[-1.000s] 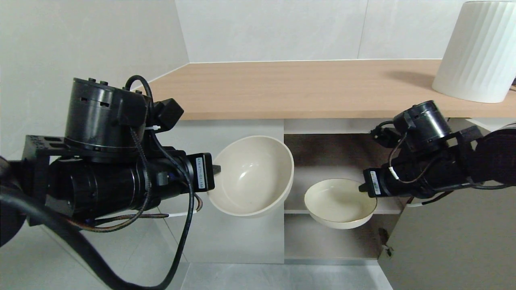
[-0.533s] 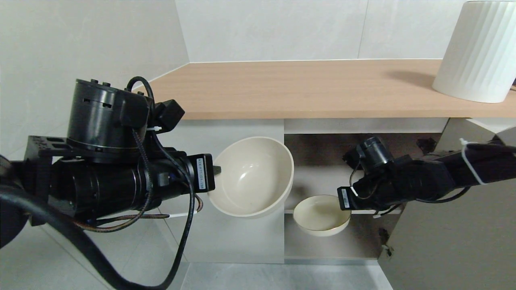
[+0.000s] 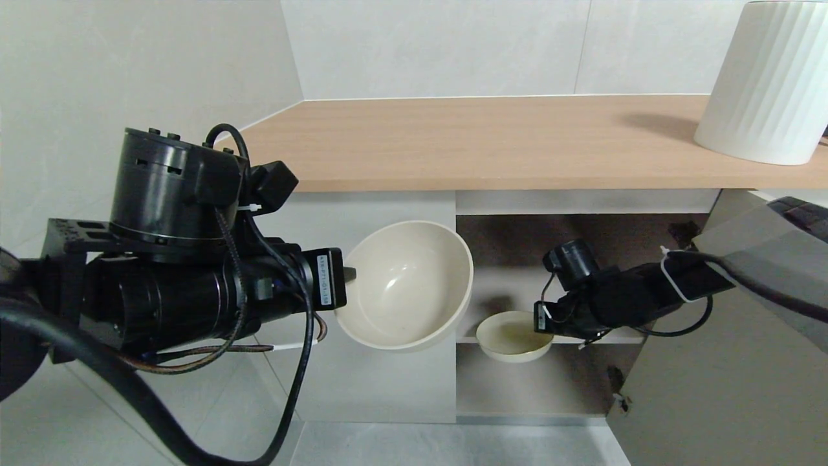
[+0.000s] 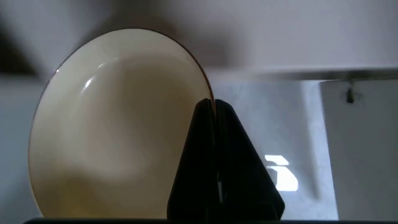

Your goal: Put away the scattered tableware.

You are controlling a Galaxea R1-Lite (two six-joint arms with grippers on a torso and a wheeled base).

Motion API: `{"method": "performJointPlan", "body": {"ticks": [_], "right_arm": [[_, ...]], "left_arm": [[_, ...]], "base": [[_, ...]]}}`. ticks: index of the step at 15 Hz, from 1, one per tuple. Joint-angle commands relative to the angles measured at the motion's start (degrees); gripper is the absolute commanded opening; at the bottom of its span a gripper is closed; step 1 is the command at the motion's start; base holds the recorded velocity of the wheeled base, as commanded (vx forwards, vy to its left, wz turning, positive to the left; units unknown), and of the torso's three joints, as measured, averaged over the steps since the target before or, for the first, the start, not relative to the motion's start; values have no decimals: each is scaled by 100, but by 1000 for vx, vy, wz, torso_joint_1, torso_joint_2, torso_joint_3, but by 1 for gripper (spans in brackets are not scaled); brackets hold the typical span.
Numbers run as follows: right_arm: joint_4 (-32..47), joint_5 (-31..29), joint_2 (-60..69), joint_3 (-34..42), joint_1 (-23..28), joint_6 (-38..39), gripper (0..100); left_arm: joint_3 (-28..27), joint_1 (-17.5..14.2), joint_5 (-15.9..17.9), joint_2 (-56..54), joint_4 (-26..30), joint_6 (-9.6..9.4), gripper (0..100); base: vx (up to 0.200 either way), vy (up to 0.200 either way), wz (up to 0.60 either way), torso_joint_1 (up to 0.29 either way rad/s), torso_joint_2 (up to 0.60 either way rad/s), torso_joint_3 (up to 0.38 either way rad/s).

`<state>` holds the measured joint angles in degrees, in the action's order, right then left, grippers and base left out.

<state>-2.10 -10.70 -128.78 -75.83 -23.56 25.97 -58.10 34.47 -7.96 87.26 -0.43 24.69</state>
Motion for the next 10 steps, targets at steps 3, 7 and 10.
{"method": "performJointPlan", "body": {"ticks": [3,7,10], "right_arm": [[-493,-573,-771,-407,212,137,0],[-731,-1118,-1193,-776,388,146,0],[-977,-1250,-1272,-855,440,154,0]], "left_arm": [[18,59,-13,72,-1,10,0],[18,68,-13,81,-1,10,0],[18,68,-13,81,-10,10,0]], "base": [[0,0,0,0,0,0],[0,0,0,0,0,0],[0,0,0,0,0,0]]}}
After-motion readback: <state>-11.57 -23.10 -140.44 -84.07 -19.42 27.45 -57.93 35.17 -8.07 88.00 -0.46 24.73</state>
